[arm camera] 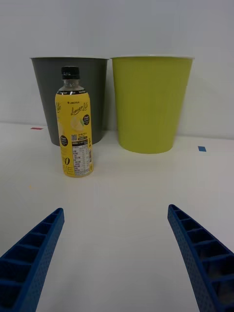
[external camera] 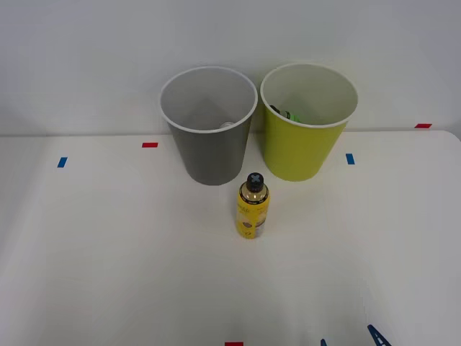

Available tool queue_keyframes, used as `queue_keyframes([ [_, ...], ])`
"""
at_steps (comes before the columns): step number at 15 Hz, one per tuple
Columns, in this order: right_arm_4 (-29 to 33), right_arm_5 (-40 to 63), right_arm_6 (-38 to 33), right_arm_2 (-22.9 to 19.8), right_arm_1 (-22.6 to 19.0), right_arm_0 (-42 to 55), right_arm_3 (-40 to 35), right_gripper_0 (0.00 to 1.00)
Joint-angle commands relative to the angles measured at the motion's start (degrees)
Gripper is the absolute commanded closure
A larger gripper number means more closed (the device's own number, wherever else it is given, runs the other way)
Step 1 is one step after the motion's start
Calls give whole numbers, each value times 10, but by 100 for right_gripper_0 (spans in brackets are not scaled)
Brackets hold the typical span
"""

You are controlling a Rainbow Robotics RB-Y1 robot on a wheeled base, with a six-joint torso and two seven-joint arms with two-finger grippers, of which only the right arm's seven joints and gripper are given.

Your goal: Put cans in the gray bin, plastic bottles in the light green bin

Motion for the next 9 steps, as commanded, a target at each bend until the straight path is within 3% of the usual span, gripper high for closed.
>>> queue_keyframes([
  [1,0,0,0,0,0,0,0,28],
  [9,0,0,0,0,0,0,0,28],
])
